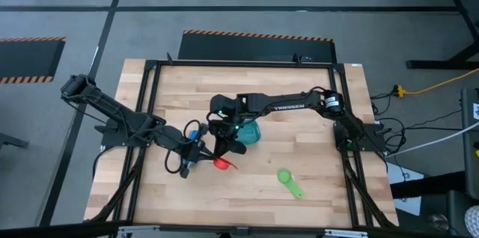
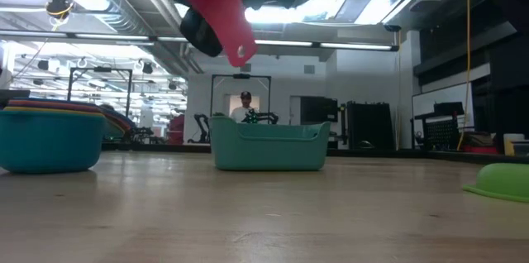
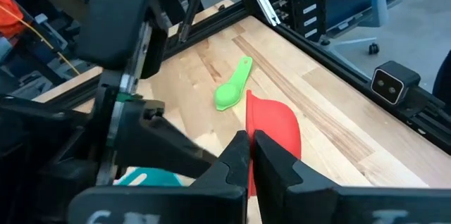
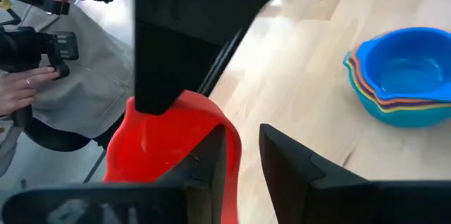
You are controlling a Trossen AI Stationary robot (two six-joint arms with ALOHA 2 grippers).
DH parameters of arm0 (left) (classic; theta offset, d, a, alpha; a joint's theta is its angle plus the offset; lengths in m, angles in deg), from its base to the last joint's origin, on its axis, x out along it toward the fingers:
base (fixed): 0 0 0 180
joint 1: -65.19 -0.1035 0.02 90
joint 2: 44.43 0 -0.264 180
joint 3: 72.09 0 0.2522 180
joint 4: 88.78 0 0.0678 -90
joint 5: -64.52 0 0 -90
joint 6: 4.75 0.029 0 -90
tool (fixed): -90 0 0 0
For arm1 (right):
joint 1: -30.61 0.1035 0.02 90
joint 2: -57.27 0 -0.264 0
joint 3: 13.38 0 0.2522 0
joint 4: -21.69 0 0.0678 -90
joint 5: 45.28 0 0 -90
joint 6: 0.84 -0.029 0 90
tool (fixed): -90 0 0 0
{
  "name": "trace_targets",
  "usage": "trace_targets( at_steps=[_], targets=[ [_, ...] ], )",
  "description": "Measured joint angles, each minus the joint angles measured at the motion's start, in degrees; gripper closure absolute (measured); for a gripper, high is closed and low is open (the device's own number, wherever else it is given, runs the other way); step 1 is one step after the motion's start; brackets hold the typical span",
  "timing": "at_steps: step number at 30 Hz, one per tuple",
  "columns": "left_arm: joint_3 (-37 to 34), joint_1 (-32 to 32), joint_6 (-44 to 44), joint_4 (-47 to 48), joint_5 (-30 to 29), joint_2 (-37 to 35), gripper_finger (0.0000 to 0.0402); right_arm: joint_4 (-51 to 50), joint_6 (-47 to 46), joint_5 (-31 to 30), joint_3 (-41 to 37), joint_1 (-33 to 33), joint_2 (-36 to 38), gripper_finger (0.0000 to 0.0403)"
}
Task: Nest measuring cups in basket
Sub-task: Stack the red measuring cup on top of the blue measuring cup
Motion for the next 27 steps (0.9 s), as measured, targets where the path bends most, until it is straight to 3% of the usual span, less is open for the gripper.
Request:
trace_targets(
  at_steps=[15, 27],
  targets=[
    [0.0, 0.02, -1.46, 0.46, -0.21, 0.0, 0.04, -4.41, 1.48, -0.21, -0.02, -3.8, 0.05, 0.0314],
    [0.0, 0.17, -1.51, 1.24, -2.11, -0.28, 0.04, -22.14, 13.17, -2.42, -0.07, -5.53, 5.69, 0.0314]
  ],
)
